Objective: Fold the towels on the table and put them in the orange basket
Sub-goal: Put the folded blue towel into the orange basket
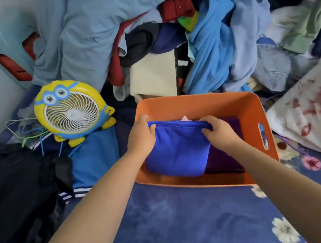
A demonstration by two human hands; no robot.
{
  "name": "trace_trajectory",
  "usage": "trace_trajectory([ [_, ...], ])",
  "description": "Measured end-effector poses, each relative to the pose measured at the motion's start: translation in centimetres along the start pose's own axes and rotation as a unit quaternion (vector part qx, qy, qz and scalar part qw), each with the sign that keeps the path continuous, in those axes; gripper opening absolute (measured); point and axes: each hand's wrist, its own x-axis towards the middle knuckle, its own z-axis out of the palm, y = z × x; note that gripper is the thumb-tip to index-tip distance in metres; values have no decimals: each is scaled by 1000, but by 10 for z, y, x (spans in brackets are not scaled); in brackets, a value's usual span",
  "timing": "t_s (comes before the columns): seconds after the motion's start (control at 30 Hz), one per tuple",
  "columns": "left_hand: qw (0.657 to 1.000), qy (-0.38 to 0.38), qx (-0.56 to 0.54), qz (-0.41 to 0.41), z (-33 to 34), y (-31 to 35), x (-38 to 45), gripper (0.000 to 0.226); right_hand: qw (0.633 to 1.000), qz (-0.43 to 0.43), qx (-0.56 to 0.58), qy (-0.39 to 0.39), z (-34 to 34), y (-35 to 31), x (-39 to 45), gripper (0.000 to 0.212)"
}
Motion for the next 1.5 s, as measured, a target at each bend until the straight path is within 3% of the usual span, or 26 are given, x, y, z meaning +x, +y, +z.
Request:
trace_trajectory([
  [0.17, 991, -14, 132, -34, 42, -21, 44, 25, 997, 69, 5, -34, 41, 25, 53, 30],
  [0.33, 963, -49, 262, 38, 75, -27, 83, 31, 996, 72, -57, -11, 62, 39, 106, 25],
  [0.5, 943, -61, 327, 34, 107, -42, 112, 39, 993, 84, -87, -7, 84, 60, 134, 31],
  [0.6, 939, -70, 335, 22, 121, -47, 118, 33, 993, 91, -78, 1, 96, 75, 141, 33],
  [0.73, 939, -40, 338, 46, 130, -54, 122, 25, 993, 96, -19, 66, 105, 87, 143, 29],
  [0.8, 932, 39, 351, 81, 130, -54, 117, 22, 990, 105, 22, 97, 111, 89, 140, 26],
  [0.93, 928, 79, 341, 130, 130, -56, 102, 33, 982, 121, 72, 126, 119, 91, 134, 24],
  [1.03, 918, 117, 303, 227, 138, -61, 91, 31, 985, 28, -37, 163, 113, 91, 128, 25],
  [1.1, 929, 65, 260, 257, 147, -66, 82, 27, 966, -102, -155, 181, 111, 95, 119, 23],
  [1.17, 939, -44, 263, 216, 155, -73, 78, 38, 939, -200, -246, 135, 118, 103, 110, 31],
  [1.2, 939, -81, 271, 197, 158, -78, 78, 48, 943, -192, -266, 60, 123, 104, 106, 39],
  [1.27, 946, -81, 265, 169, 162, -91, 79, 56, 951, -129, -278, -49, 134, 113, 105, 54],
  [1.5, 948, -71, 284, 125, 178, -115, 86, 62, 933, -93, -334, -90, 145, 127, 121, 62],
])
